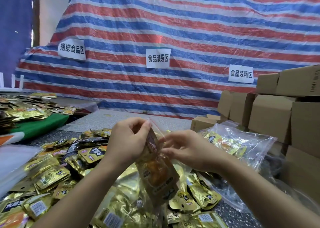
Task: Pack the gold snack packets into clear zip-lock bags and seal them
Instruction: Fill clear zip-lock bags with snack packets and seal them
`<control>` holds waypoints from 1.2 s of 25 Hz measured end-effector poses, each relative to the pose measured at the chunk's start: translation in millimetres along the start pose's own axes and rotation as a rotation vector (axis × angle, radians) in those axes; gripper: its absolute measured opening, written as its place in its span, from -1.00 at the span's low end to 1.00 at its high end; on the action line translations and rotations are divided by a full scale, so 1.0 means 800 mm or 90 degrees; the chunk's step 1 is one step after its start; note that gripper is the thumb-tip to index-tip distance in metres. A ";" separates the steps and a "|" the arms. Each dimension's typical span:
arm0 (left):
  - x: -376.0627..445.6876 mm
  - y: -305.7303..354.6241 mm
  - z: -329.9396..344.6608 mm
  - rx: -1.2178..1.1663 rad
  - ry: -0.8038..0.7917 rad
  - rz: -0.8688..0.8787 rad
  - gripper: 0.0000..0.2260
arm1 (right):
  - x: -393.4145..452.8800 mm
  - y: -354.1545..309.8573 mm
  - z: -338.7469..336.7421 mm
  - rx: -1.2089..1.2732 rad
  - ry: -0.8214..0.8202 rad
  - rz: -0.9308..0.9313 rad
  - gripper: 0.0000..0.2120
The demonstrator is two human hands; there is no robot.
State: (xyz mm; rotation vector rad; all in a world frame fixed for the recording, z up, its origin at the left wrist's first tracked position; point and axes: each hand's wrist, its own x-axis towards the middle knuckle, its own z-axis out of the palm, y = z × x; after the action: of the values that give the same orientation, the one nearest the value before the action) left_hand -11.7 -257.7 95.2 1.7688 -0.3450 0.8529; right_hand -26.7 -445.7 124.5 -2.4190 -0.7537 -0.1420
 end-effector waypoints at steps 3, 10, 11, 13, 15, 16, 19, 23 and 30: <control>0.001 0.007 -0.006 -0.008 -0.043 0.006 -0.79 | 0.000 -0.004 0.000 0.014 0.041 0.001 -0.57; 0.014 0.018 -0.014 -0.060 -0.019 -0.018 -0.79 | 0.004 -0.020 -0.017 -0.011 0.128 -0.067 -0.82; 0.018 0.020 -0.015 -0.071 -0.010 -0.022 -0.81 | 0.004 -0.021 -0.022 -0.009 0.179 -0.091 -0.89; 0.023 0.025 -0.019 -0.067 -0.024 -0.001 -0.83 | 0.004 -0.024 -0.034 -0.017 0.232 -0.134 -0.95; 0.024 0.033 -0.024 -0.063 -0.045 0.037 -0.85 | 0.002 -0.030 -0.045 -0.015 0.230 -0.166 -0.94; 0.026 0.037 -0.026 -0.060 -0.048 0.055 -0.85 | 0.000 -0.034 -0.051 -0.018 0.234 -0.180 -0.93; 0.038 0.051 -0.031 -0.041 -0.032 0.081 -0.86 | 0.001 -0.049 -0.071 -0.041 0.270 -0.212 -0.91; 0.048 0.071 -0.032 -0.102 -0.035 0.096 -0.86 | 0.002 -0.069 -0.095 -0.075 0.280 -0.243 -0.90; 0.046 0.066 -0.026 -0.250 -0.133 -0.017 -0.74 | 0.006 -0.076 -0.095 -0.066 0.251 -0.253 -0.93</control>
State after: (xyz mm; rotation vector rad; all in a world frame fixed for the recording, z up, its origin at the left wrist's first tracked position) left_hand -26.0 -252.2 160.7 1.4912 -0.5836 0.5369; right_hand -50.2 -446.6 218.9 -2.2017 -1.0432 -0.8060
